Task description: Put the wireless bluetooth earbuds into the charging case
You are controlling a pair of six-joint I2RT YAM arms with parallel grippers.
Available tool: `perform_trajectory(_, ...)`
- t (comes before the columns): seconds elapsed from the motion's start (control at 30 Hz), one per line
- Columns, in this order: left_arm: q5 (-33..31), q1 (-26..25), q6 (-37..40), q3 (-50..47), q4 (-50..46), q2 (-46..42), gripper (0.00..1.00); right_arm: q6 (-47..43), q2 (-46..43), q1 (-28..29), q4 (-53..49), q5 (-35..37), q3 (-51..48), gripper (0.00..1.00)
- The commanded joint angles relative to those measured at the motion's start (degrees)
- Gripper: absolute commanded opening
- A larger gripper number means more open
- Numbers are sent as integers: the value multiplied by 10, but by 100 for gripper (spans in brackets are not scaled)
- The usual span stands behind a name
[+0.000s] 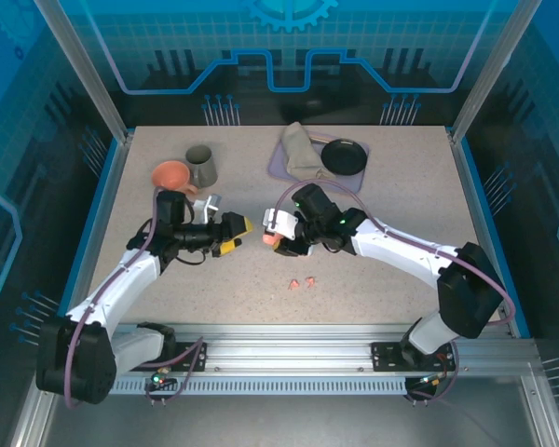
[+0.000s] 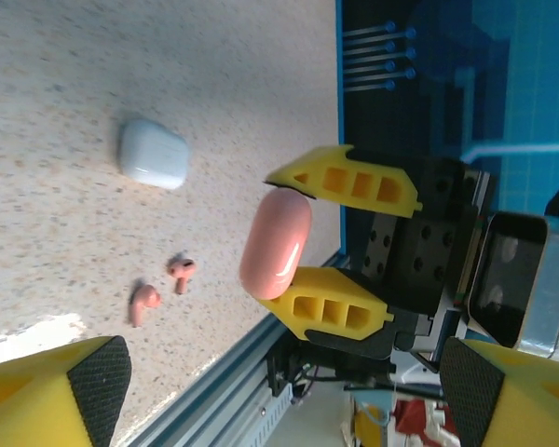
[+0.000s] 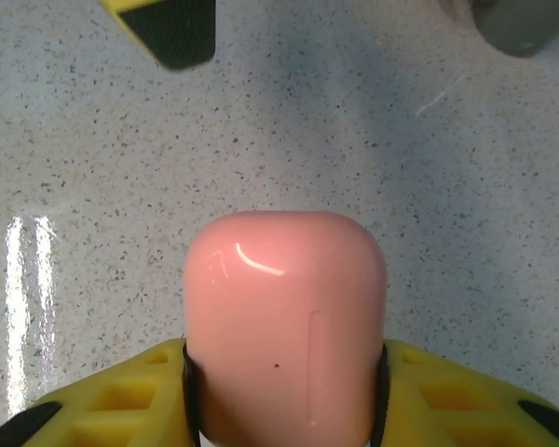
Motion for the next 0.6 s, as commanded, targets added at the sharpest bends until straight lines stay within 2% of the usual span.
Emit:
perform_trajectory(0.0, 19, -24, 35, 32, -2, 17, 88, -1, -29, -8, 28, -32, -14, 40)
perform_trajectory(0.57, 6, -99, 85, 104, -38, 98, 66, 25, -52, -13, 34, -68, -25, 40)
